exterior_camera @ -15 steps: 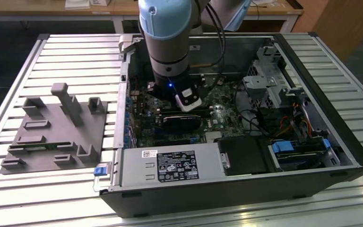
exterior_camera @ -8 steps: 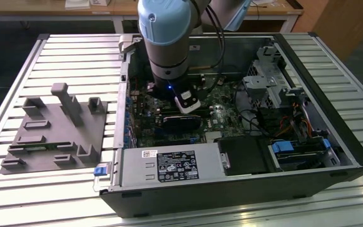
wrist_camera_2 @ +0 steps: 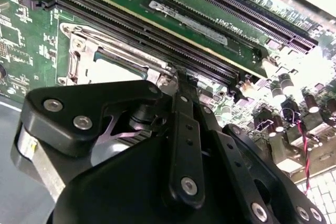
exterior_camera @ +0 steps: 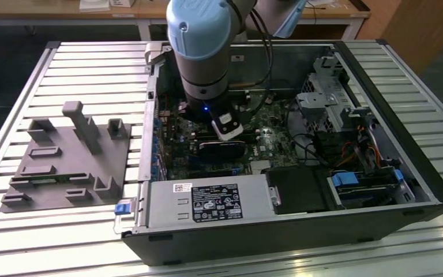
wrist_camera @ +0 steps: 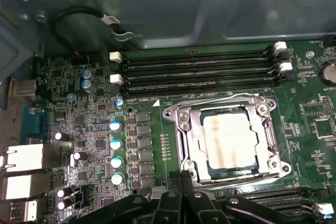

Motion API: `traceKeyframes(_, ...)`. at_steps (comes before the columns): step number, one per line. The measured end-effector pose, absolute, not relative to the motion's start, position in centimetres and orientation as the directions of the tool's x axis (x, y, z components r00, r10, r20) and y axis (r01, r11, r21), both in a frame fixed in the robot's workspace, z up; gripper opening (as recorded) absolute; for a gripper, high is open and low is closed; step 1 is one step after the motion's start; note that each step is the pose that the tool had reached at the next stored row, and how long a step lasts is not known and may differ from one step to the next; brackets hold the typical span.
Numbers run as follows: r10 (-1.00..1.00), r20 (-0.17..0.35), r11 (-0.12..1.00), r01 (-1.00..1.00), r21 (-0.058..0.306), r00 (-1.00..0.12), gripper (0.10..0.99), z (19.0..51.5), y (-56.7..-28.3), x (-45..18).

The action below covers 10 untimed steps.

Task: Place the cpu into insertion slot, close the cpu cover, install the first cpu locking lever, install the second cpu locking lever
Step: 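Install the second cpu locking lever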

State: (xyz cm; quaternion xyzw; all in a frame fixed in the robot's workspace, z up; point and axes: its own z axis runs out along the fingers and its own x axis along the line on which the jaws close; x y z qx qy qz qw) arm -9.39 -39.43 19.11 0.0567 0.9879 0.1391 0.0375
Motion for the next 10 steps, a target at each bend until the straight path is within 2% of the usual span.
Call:
traceKeyframes(6, 0.122, -0.058, 0.955, 0.102, 0.279, -0.991, 0.106, 19.0, -39.5, -9.4)
traceKeyframes(10, 0.123, -0.058, 0.955, 0.102, 0.279, -0.991, 0.106, 20.2, -39.5, -9.4)
